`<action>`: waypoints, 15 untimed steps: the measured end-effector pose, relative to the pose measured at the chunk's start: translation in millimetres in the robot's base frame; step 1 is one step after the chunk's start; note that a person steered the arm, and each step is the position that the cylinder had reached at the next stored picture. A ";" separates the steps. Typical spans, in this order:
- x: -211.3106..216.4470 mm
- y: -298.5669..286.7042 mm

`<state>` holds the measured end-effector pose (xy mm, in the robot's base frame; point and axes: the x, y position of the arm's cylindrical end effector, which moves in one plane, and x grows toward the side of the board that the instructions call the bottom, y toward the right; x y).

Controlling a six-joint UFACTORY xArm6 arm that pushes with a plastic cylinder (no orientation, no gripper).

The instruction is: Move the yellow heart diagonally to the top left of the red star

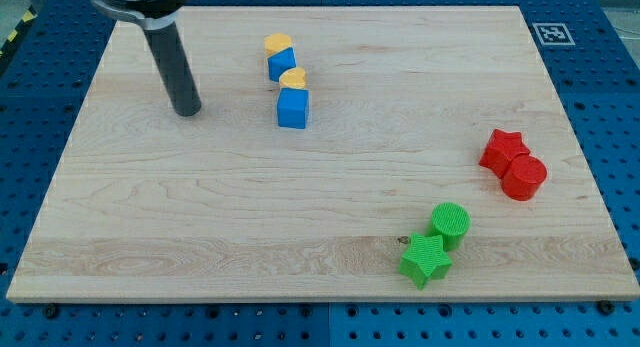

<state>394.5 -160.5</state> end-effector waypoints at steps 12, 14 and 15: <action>16.9 358.6; -43.7 366.9; -35.9 434.7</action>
<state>358.7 274.2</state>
